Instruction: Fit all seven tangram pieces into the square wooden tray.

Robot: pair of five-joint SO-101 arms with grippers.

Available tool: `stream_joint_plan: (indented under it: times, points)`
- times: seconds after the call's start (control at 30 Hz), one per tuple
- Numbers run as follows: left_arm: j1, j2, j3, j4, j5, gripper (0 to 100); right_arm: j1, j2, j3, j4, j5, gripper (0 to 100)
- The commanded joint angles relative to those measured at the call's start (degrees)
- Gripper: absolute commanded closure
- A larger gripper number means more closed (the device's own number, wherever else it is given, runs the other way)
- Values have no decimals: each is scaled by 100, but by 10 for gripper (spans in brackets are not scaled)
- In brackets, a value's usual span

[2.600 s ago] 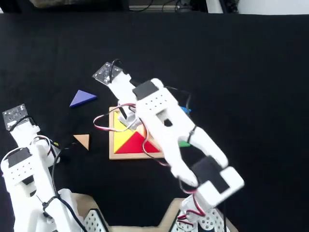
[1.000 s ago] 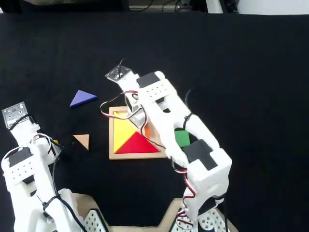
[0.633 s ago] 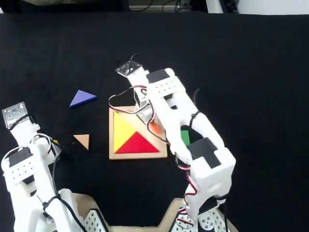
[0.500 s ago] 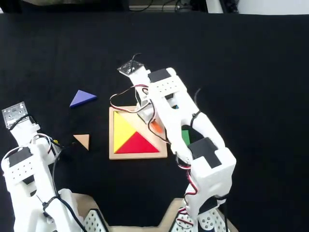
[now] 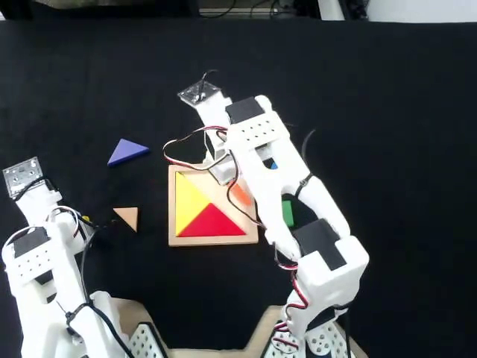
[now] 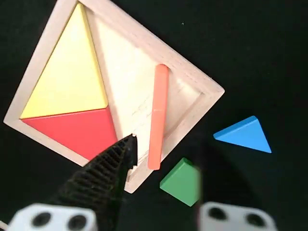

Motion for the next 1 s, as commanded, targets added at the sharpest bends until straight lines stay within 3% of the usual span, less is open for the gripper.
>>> stream_joint_plan:
  times: [0.0, 0.2, 0.4, 0.63, 0.97]
  points:
    - [22, -18, -13, -88, 35, 805, -97, 145, -189, -167, 70, 779]
    - [22, -18, 13, -88, 35, 805, -404, 549, -207, -308, 114, 800]
    - [22, -18, 13, -88, 35, 805, -255, 734, -180, -440, 97, 828]
    - [22, -18, 13, -88, 35, 805, -158, 760, -171, -440, 97, 991]
    - [22, -18, 13, -88, 35, 805, -97, 716, -189, -387, 114, 987]
